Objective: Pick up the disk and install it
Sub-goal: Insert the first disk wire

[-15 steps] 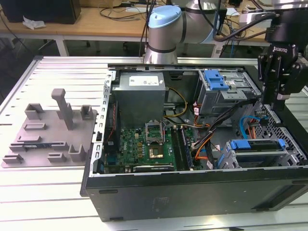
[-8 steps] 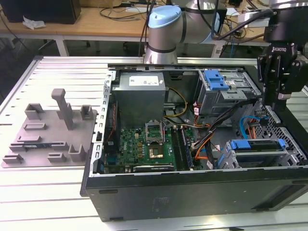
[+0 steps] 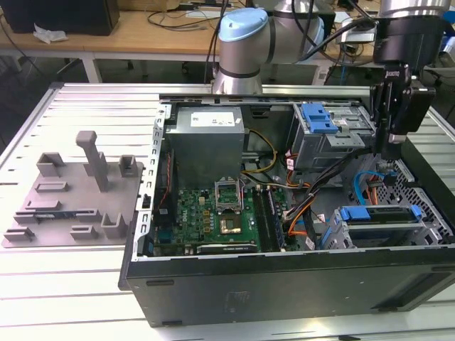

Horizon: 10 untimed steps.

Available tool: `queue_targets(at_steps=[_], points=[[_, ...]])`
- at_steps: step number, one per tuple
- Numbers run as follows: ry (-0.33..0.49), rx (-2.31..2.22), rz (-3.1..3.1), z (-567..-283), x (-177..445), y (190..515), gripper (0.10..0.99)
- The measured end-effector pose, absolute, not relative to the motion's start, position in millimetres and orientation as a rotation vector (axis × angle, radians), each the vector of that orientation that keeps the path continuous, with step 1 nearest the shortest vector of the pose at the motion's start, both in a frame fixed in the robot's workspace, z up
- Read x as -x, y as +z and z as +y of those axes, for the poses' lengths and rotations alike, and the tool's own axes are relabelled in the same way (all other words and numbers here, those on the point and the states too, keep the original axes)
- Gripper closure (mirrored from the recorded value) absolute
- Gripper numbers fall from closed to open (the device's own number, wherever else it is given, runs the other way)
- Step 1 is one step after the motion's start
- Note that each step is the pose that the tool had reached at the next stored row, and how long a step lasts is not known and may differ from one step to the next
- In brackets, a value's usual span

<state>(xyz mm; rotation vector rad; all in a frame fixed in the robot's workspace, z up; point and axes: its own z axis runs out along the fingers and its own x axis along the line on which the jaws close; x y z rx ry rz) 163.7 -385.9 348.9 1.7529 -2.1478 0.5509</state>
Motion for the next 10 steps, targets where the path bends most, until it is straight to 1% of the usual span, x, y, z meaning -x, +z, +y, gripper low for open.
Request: queue_targets(at_steps=[10], points=[[0.559, -1.790, -2.116, -386.0, -164.5, 342.3, 0.671]])
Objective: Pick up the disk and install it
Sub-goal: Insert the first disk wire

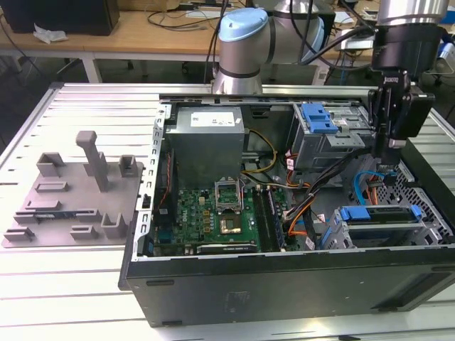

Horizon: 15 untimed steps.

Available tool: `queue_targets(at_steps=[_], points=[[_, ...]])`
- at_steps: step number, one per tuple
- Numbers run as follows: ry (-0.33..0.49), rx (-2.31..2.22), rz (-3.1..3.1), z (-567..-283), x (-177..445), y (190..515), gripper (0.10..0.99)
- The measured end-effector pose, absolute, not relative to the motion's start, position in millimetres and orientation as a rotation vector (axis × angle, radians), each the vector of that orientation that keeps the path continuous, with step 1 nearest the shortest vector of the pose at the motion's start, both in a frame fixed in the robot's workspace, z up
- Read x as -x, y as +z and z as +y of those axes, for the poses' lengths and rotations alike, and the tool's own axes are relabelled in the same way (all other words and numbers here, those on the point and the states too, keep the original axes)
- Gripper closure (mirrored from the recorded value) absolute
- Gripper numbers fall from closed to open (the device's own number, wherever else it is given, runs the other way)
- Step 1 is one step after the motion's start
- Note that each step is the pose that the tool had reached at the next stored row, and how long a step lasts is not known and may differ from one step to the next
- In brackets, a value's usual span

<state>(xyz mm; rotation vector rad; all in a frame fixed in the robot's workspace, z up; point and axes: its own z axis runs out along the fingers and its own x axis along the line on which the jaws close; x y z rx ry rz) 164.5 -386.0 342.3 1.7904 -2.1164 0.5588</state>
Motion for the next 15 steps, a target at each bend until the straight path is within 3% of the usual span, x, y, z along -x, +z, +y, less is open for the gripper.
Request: queue_targets(at_steps=[3, 6, 15], points=[[0.561, -1.793, -2.114, -386.0, -164.4, 342.0, 0.686], [0.562, -1.794, -2.112, -386.0, -164.3, 341.5, 0.824], [0.589, -1.779, -2.094, -386.3, -162.1, 338.9, 0.824]])
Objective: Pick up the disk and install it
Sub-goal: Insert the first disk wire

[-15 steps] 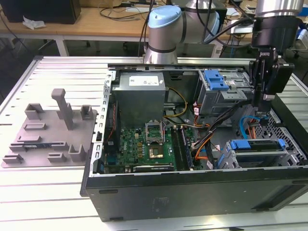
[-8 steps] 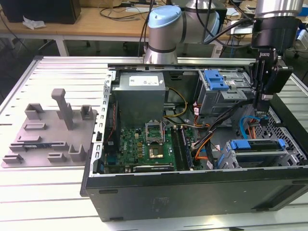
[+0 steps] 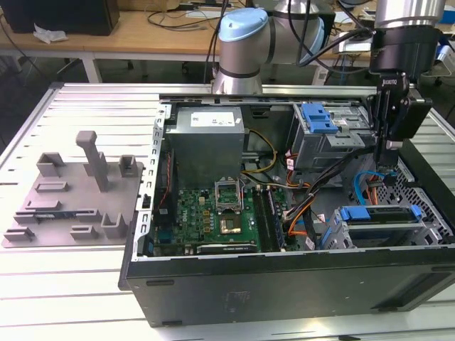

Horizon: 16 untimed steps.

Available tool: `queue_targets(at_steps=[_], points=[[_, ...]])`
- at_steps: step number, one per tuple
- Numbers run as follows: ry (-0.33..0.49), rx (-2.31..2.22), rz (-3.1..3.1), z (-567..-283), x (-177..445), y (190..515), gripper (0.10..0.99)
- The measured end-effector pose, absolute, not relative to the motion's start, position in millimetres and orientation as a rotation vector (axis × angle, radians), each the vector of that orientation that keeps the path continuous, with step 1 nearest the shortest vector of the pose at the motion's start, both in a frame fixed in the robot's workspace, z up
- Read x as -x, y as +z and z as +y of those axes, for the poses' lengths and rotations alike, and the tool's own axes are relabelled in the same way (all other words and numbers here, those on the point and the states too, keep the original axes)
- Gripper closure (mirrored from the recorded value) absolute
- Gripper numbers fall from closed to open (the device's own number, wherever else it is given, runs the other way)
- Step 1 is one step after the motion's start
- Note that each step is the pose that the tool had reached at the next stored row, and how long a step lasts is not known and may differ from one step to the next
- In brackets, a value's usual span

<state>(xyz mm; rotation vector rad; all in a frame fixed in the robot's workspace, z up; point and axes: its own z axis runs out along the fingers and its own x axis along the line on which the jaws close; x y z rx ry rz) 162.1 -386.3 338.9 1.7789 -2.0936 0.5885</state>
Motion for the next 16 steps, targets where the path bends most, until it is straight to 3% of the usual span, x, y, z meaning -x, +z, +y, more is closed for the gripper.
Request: queue_targets(at_steps=[16], points=[[0.588, -1.779, -2.094, -389.9, -162.1, 334.7, 0.824]])
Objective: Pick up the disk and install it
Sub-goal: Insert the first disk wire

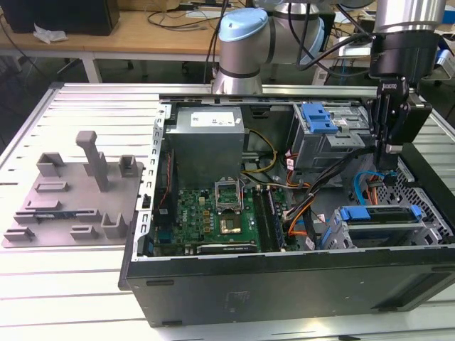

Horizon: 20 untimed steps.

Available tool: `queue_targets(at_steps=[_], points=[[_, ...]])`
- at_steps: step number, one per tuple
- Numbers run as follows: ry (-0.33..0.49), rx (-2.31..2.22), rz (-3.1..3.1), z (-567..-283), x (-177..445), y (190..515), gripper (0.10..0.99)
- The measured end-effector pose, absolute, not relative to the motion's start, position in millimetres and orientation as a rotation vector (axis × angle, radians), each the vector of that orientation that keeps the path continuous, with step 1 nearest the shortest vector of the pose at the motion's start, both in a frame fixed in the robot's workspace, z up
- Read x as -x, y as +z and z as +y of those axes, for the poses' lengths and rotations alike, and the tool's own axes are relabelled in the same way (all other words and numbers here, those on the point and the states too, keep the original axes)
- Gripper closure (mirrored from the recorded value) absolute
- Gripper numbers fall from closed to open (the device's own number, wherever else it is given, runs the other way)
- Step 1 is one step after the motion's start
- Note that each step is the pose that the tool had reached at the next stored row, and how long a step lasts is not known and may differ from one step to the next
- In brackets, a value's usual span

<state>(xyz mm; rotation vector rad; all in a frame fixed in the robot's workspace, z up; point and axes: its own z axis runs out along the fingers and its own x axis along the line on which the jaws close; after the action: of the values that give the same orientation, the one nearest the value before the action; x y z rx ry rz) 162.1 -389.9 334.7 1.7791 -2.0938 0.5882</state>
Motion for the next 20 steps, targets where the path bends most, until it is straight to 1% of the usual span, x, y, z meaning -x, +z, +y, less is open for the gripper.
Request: queue_targets(at_steps=[1, 2, 10, 16, 20], points=[[0.588, -1.779, -2.094, -389.9, -162.1, 334.5, 0.839], [0.588, -1.779, -2.094, -389.9, -162.1, 334.3, 0.922], [0.584, -1.781, -2.097, -392.1, -162.1, 333.7, 0.922], [0.581, -1.783, -2.098, -397.9, -163.2, 347.8, 0.922], [0.578, -1.785, -2.100, -413.4, -166.4, 350.3, 0.922]])
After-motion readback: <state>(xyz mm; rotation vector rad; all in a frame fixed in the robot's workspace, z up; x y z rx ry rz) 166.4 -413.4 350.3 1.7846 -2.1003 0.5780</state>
